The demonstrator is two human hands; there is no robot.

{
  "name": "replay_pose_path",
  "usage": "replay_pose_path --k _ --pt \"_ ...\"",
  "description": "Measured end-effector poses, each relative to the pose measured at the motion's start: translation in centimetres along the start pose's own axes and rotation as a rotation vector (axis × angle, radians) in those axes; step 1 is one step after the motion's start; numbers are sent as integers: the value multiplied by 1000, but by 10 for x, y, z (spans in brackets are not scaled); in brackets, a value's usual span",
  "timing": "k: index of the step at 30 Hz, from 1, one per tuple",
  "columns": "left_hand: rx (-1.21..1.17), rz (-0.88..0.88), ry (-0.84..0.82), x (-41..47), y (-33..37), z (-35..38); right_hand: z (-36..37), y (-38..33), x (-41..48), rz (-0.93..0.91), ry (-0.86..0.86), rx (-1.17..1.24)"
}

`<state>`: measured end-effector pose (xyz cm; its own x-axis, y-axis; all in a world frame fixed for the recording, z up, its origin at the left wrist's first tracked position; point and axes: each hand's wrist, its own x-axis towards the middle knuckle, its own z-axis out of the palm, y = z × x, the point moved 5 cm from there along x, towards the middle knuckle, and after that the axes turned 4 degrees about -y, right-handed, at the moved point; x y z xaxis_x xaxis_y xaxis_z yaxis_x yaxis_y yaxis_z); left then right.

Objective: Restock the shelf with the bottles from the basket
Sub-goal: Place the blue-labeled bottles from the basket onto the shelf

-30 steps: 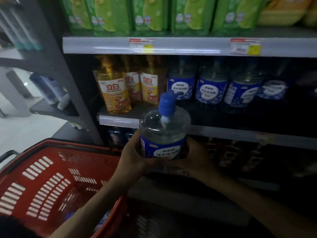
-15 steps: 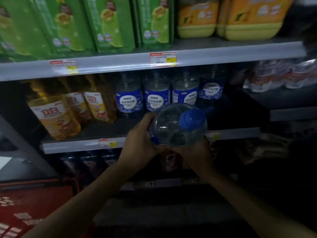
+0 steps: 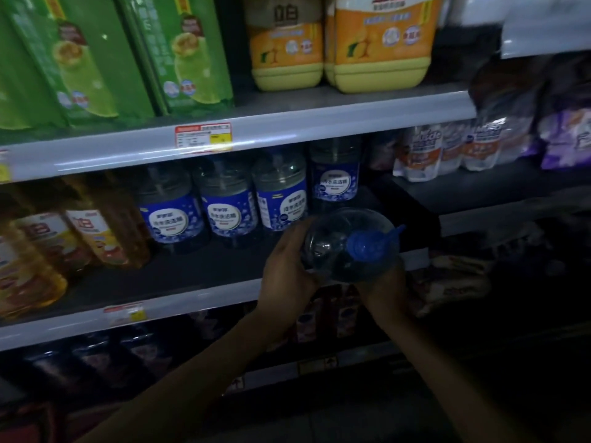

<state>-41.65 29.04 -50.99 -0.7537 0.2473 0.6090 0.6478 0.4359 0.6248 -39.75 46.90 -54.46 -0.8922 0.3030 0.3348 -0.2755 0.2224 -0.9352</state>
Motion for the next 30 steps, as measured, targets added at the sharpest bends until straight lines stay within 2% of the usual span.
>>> replay_pose_path --k 2,9,13,20,30 --pt "-11 -34 -4 9 -4 15 -5 8 15 9 -6 -106" --pt "-120 -100 11 41 -22 50 -16 16 59 60 -60 -185" --pt "-127 -157 32 57 -27 54 -8 19 70 58 -147 -52" --pt "-172 -303 -84 92 -39 57 7 20 82 67 -121 79" --pt "-138 -446 28 115 -61 65 22 30 93 38 -111 82"
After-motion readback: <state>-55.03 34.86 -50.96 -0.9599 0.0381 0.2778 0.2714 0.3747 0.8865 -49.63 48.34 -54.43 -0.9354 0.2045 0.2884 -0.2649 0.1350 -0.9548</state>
